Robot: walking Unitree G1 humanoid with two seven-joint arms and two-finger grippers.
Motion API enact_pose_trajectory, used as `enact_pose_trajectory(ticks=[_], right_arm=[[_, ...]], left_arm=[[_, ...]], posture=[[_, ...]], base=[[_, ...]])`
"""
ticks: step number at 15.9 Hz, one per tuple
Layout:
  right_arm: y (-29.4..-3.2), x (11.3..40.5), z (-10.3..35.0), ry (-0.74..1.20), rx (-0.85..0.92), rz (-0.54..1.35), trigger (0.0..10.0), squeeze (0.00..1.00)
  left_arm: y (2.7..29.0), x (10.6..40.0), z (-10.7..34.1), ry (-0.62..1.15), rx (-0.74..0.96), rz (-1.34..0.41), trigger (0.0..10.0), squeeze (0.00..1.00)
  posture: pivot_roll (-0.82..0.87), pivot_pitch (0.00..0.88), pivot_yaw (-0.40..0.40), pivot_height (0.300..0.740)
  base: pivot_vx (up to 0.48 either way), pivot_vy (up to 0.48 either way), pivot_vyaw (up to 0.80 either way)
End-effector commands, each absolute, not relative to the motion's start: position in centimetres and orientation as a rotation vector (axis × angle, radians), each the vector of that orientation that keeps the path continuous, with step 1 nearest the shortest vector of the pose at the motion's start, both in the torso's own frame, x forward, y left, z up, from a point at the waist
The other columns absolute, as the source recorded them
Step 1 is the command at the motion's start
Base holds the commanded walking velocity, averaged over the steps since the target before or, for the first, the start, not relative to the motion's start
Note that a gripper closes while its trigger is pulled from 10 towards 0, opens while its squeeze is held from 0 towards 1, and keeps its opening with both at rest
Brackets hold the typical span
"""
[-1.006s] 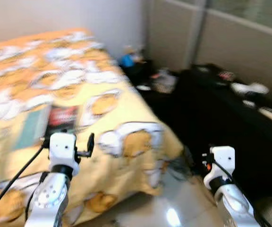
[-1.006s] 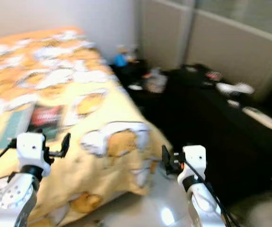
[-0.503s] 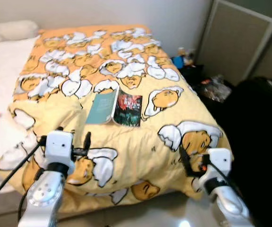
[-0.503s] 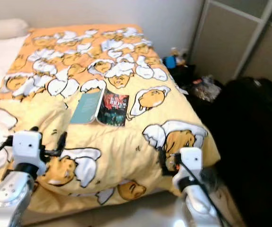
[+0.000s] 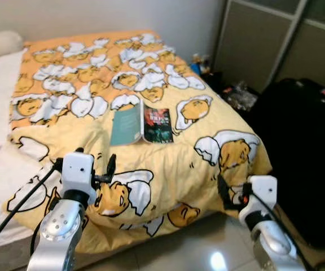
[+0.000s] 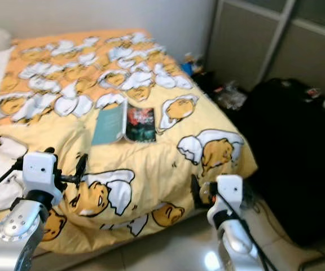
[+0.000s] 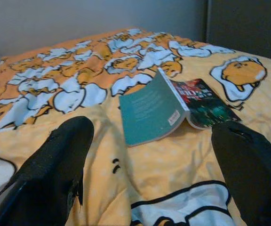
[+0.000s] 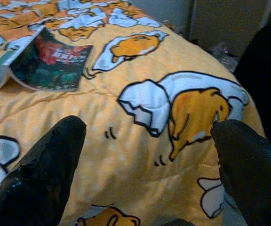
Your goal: Clean up the room
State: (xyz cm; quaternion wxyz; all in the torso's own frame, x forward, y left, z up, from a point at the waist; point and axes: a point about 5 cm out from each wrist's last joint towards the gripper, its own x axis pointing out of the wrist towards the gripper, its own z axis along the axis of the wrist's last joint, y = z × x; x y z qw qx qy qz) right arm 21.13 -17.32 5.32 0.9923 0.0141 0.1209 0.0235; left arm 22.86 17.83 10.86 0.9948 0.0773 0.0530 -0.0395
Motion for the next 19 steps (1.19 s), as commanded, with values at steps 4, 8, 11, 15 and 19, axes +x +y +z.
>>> enact_pose_trajectory(ticks=[4, 8, 11, 15, 19], right_arm=[[-16.9, 21.1, 5.3, 0.251, 0.052, 0.051, 10.0, 0.0], [-16.7, 21.2, 5.4, 0.237, 0.019, 0.064, 10.0, 0.0], [-16.2, 21.4, 5.4, 0.237, 0.002, 0.096, 10.0, 0.0], [-16.2, 21.8, 5.4, 0.237, 0.028, 0.082, 10.0, 0.0], [-16.1, 22.3, 5.9, 0.225, 0.07, 0.076, 10.0, 0.0]], left_arm=[[18.0, 22.7, 10.7, 0.117, 0.158, -0.071, 10.0, 0.0], [18.0, 22.4, 10.5, 0.127, 0.158, -0.074, 10.0, 0.0], [18.0, 22.5, 10.6, 0.127, 0.16, -0.075, 10.0, 0.0], [18.1, 22.7, 10.7, 0.12, 0.163, -0.073, 10.0, 0.0], [18.1, 22.9, 10.8, 0.12, 0.158, -0.066, 10.0, 0.0]], posture=[[-0.02, 0.0, 0.05, 0.74], [-0.02, 0.0, 0.055, 0.74], [-0.02, 0.0, 0.052, 0.74], [-0.01, 0.0, 0.054, 0.74], [-0.02, 0.0, 0.058, 0.74]], base=[[0.0, 0.316, 0.0], [0.0, 0.316, 0.0], [0.0, 0.316, 0.53], [0.0, 0.32, 0.8], [0.0, 0.316, 0.12]])
